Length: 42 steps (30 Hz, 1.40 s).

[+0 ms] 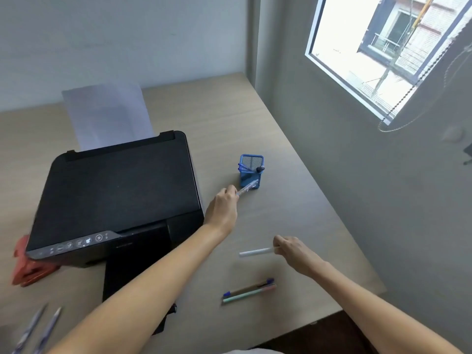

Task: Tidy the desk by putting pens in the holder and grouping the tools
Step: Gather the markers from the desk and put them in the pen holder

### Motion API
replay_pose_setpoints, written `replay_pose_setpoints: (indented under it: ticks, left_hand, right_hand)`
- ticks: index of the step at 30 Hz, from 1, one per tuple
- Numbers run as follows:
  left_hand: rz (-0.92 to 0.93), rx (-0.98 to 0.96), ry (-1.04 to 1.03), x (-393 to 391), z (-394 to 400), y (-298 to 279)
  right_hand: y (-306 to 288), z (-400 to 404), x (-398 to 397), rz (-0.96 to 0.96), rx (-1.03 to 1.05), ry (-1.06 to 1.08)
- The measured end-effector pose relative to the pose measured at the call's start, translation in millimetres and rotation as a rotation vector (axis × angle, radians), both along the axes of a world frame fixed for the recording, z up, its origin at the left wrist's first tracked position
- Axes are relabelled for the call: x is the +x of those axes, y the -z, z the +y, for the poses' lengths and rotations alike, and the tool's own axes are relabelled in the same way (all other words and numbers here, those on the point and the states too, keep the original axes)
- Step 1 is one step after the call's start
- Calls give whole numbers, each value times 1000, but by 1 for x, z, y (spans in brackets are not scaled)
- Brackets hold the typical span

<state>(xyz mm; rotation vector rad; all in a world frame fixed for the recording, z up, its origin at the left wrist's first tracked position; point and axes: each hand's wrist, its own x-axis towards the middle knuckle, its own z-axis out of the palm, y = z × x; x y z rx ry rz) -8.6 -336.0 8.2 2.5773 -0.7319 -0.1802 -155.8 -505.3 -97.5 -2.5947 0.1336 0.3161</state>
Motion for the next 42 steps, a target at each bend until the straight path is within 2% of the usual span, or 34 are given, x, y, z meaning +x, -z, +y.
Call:
replay_pose_setpoints:
  ticks: [5, 7, 10, 17, 21, 23, 25, 28, 32, 34, 39, 42]
  left_hand:
    - [-37, 29, -80, 62, -42, -28]
    - [-39, 49, -97, 78, -55, -30]
    - [-9, 73, -98, 93, -71, -27]
    - [65, 105, -29, 105, -96, -7]
    - [-42, -31, -59, 96, -88, -6]
    - [-68, -135, 29, 75, -74, -3]
    - [-15, -180, 169, 43, -50, 3]
    - [118, -102, 275, -4, -2, 25]
    - [260, 24, 219, -39, 64, 58]
    - [290, 99, 224, -52, 88, 72]
    - [326, 259, 396, -78, 110, 94]
    - [236, 374, 514, -90, 106, 96]
  right_hand:
    - [-49, -36, 26, -363, 136, 546]
    - [-70, -45, 47, -450, 149, 643]
    - [-93, -53, 86, -515, 150, 665]
    - [-86, -62, 179, -311, -45, 482]
    - [-78, -58, 204, -238, -47, 438]
    - [-76, -51, 198, -248, -35, 422]
    - [-73, -43, 180, -316, -11, 412]
    - [-59, -28, 126, -312, 77, 332]
    - [-30, 4, 36, 35, 162, -66]
    - [-13, 19, 6, 155, 130, -176]
    - [10, 40, -15, 126, -10, -301]
    - [18, 46, -17, 56, -91, -322]
